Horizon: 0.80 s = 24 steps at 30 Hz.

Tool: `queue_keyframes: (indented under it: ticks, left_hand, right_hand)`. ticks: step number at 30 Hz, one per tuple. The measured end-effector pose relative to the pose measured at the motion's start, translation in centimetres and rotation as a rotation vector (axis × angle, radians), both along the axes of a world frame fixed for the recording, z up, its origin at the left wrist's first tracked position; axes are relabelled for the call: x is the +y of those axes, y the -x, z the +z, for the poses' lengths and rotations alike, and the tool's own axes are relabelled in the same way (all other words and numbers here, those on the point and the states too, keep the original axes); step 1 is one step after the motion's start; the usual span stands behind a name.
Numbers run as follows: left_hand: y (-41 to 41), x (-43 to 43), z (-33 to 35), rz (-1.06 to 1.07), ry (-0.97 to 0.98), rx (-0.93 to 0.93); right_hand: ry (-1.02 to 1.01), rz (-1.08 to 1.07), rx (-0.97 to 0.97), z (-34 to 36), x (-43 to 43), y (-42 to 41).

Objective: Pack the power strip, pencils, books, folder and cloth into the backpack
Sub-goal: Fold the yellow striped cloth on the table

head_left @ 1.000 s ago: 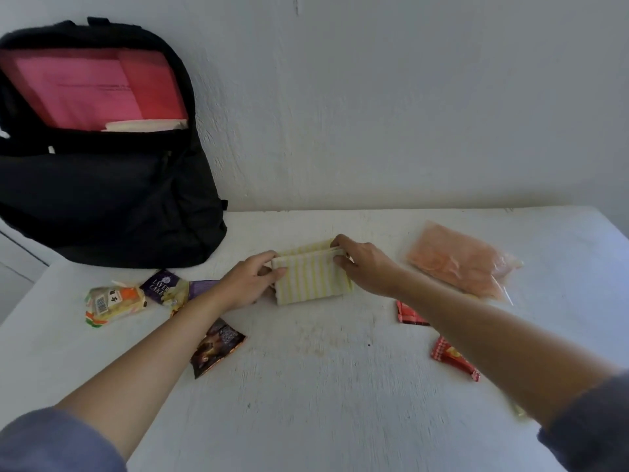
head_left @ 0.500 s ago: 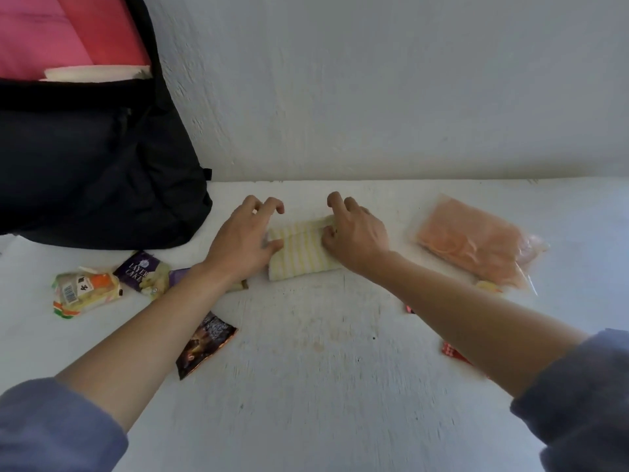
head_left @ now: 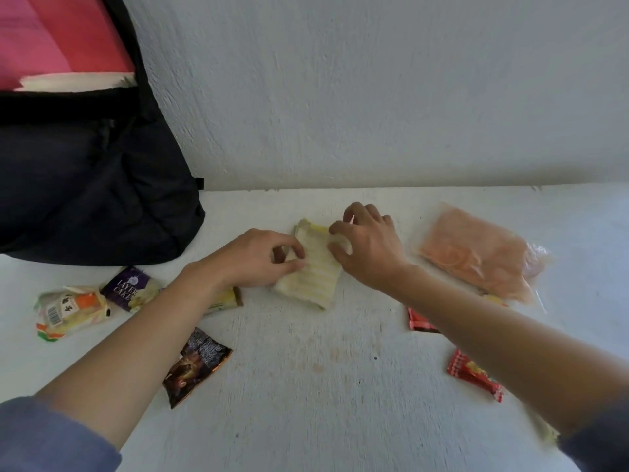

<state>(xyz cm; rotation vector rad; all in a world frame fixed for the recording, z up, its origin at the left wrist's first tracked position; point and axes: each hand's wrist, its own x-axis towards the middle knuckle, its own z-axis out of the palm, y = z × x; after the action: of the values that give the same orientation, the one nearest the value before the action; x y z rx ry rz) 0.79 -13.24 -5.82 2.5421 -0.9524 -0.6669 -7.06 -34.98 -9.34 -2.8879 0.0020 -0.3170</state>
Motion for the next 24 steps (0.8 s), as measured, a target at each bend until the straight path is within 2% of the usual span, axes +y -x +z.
queue_keyframes:
  ticks: [2,3,9,13,17,21,24]
  left_hand:
    - [1.0,-0.3,0.3,0.036,0.016,0.135]
    - [1.4,-0.4,0.3,0.044,0.029,0.144]
    - [0.3,-1.4,0.0,0.200,0.208,-0.091]
    - [-0.9,-2.5,-0.3,0.097,-0.009,-0.071]
    - [-1.0,-3.2,0.4,0.039,-0.153,-0.079]
    - [-0.6,-4.2,0.3,0.016,-0.241,-0.102]
    - [-0.6,-4.5,0.3,0.004,-0.298,-0.075]
  right_hand:
    - [-0.052,-0.058,0.063,0.3,-0.4,0.4]
    - [-0.085,-0.085,0.094,0.4,-0.4,0.6]
    - [-0.245,-0.170,0.188,1.2,0.8,1.7]
    - [-0.267,-0.203,0.333,1.7,0.8,1.2]
    - [-0.315,-0.182,0.383,1.9,0.2,0.8]
    - [-0.416,-0.165,0.437,2.2,0.4,0.5]
    - [-0.420,-0.149,0.445,2.3,1.0,0.1]
